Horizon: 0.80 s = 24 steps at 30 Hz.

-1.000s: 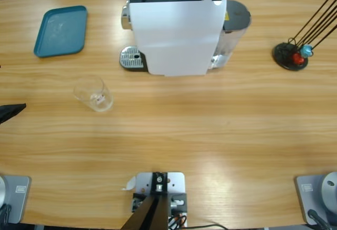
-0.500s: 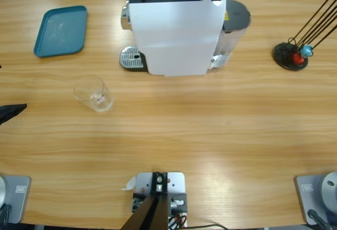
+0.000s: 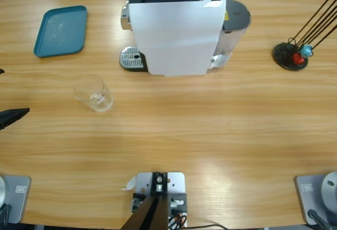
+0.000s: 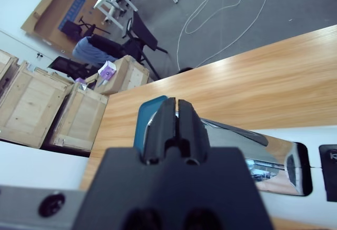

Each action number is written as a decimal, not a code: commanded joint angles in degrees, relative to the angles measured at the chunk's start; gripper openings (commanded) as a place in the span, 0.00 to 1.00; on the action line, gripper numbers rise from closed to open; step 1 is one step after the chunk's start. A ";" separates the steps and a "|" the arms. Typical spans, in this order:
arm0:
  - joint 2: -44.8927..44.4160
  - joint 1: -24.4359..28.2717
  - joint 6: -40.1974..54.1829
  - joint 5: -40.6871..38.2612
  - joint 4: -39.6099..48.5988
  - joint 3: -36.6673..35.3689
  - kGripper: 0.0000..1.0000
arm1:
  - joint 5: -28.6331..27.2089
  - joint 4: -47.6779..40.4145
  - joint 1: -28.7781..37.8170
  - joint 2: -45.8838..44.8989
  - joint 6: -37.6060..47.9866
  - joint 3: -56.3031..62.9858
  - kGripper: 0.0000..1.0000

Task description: Pour coffee

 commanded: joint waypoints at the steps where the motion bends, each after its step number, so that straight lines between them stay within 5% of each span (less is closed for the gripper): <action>1: -0.52 0.49 0.79 0.25 0.15 1.63 1.00 | 2.59 1.35 2.58 5.71 -0.19 0.20 0.00; 24: -1.75 0.49 0.75 0.68 0.06 0.61 1.00 | 10.77 1.63 -0.89 13.20 -1.33 3.36 0.00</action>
